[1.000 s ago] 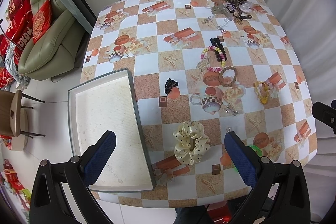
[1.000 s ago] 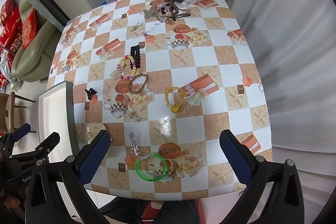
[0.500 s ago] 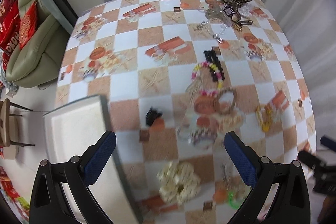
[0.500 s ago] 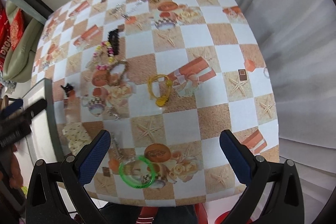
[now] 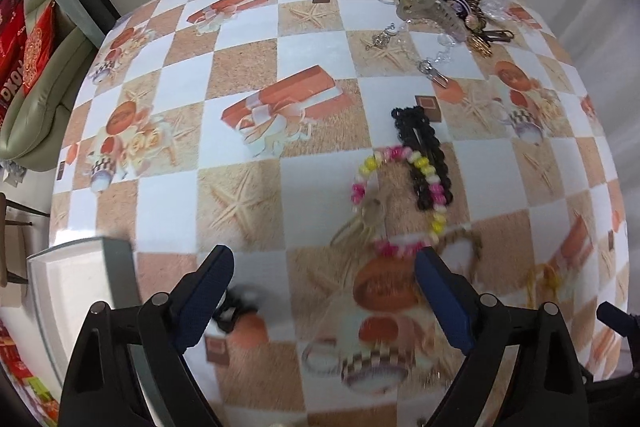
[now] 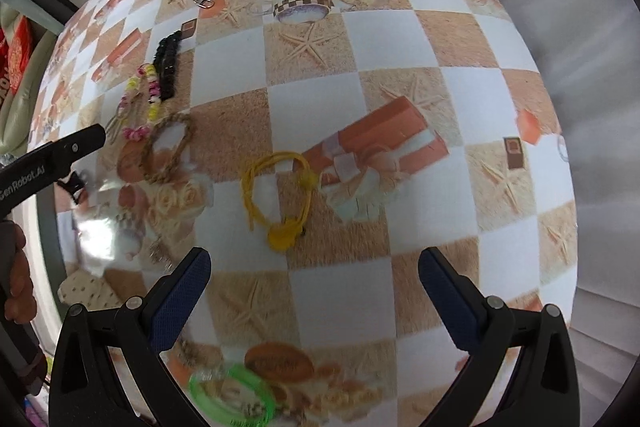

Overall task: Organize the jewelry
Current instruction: 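Grasp the yellow cord bracelet with the right tool while the left tool grasps the beige hair clip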

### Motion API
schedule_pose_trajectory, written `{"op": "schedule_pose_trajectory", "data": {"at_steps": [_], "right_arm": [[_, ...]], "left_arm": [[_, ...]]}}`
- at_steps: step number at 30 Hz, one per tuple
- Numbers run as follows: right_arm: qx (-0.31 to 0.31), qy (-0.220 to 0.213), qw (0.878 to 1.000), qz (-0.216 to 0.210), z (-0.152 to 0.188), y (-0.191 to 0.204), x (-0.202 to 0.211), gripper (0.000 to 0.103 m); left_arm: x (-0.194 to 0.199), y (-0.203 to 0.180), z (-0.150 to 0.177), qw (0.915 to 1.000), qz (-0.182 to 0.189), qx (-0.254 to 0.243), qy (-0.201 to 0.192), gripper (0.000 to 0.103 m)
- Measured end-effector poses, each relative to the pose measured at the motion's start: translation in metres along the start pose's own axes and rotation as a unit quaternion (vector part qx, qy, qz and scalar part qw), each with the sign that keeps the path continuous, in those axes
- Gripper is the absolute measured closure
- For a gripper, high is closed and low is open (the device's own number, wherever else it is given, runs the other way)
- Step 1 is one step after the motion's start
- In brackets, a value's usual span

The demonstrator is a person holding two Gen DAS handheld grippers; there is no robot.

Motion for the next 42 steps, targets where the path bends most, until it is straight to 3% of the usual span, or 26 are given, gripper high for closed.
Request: {"op": "schedule_pose_trajectory", "data": {"at_steps": [2,7,10,12,14,15,17,19,23,29,42], "right_arm": [[0.002,-0.009,1.0,-0.001,-0.003,0.0,-0.007,0.0],[0.011,-0.025,1.0,0.001,-0.005,0.002,-0.021,0.0],[0.011,-0.028,1.0,0.003,-0.006,0.001,-0.027,0.001],[0.009,-0.028,1.0,0.005,-0.005,0.002,-0.03,0.008],[0.012,-0.03,0.999,0.013,-0.004,0.001,-0.031,0.01],[0.015,-0.034,0.999,0.017,-0.003,0.001,-0.03,0.013],[0.021,-0.042,0.999,0.027,-0.003,0.001,-0.029,0.022],[0.024,-0.05,0.998,0.036,-0.004,0.001,-0.028,0.031],[0.021,-0.07,0.997,0.033,-0.003,-0.004,-0.02,0.083],[-0.014,-0.082,0.997,0.007,-0.007,-0.01,-0.01,0.095],[-0.049,-0.084,0.994,-0.053,-0.004,0.003,0.018,0.098]], "left_arm": [[-0.009,-0.003,-0.002,1.0,0.002,0.001,0.0,0.021],[-0.025,-0.008,-0.005,1.0,0.003,0.002,-0.003,0.021],[-0.031,-0.011,-0.005,1.0,0.007,0.003,0.001,0.042],[-0.032,-0.012,-0.005,0.9999,0.012,0.007,-0.003,0.047],[-0.032,-0.012,-0.007,0.9998,0.019,0.005,-0.008,0.063],[-0.032,-0.013,-0.007,0.9997,0.02,0.004,-0.009,0.065],[-0.031,-0.014,-0.007,0.9995,0.028,0.007,-0.012,0.079],[-0.029,-0.014,-0.008,0.9993,0.031,0.01,-0.016,0.079],[-0.018,-0.015,-0.009,0.9986,0.042,0.016,-0.026,0.079],[0.004,-0.007,-0.011,0.9968,0.065,0.028,-0.039,0.079],[0.058,0.01,0.01,0.9948,0.07,0.052,-0.053,0.079]]}}
Point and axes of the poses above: each gripper's, at about its wrist camera, not at the fingertips, and x roughly against the way its jaws point, y to its left, z to its underside, the point moved 4 cm from there along -x, roughly the way its jaws point, and after that the axes turned 15 degrees about -y, right-handed, at the moved point
